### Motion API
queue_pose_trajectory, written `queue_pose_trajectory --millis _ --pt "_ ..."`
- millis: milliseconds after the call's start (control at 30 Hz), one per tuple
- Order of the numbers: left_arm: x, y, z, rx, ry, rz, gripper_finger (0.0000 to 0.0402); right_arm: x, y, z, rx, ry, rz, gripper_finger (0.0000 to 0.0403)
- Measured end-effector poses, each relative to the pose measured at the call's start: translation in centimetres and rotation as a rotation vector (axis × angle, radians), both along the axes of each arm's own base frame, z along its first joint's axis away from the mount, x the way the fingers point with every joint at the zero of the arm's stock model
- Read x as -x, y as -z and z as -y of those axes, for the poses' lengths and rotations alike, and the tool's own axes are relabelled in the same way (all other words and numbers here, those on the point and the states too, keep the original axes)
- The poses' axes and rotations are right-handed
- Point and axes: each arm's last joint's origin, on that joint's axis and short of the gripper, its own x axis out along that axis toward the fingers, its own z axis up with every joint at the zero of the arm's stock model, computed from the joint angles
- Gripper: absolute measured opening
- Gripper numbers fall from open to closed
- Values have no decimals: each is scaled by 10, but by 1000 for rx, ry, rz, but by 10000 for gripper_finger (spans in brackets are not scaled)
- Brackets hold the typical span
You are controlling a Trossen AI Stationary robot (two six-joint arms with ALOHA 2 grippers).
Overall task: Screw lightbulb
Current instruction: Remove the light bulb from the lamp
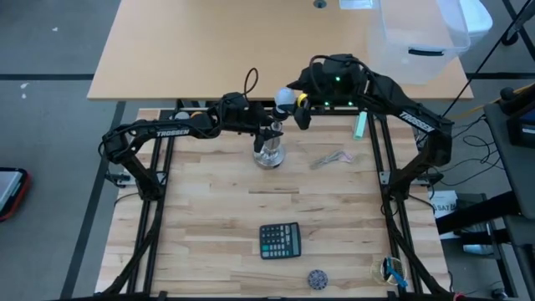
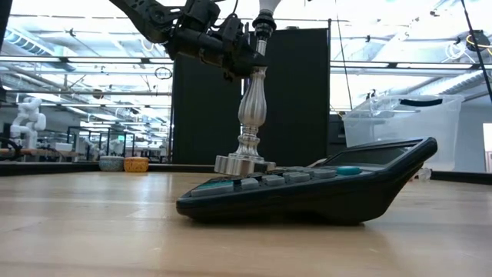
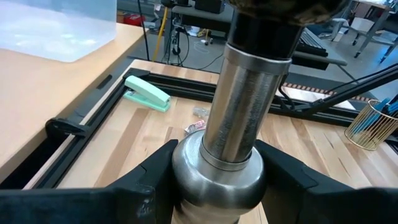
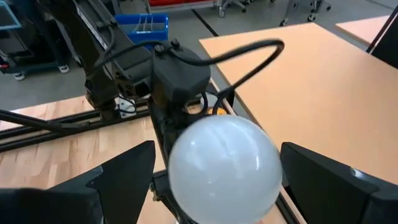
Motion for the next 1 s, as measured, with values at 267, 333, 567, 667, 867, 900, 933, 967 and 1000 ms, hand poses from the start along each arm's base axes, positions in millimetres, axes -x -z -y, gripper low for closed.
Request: queue_pose_trajectory --millis 267,333,567,667,867,900,933,967,1000 --pt "0 0 1 4 8 0 174 -9 9 3 -7 -8 -39 328" --pt "0 0 1 5 10 0 174 -9 9 3 -5 -12 -38 310" --pt "0 0 1 7 14 1 174 -9 9 3 -1 -14 -40 260" --pt "0 0 2 10 39 5 174 -9 9 3 15 -26 -49 260" --pt "0 0 3 16 87 13 174 -9 10 1 77 -114 -74 260" --pt "0 0 3 18 97 14 174 -9 10 1 101 -133 -84 260" --pt "0 0 3 20 112 19 174 -9 10 1 124 -157 -93 260" --pt "0 0 3 21 123 22 174 -9 10 0 143 -178 -99 260" --pt "0 -1 4 22 129 23 174 -9 10 0 163 -202 -104 260"
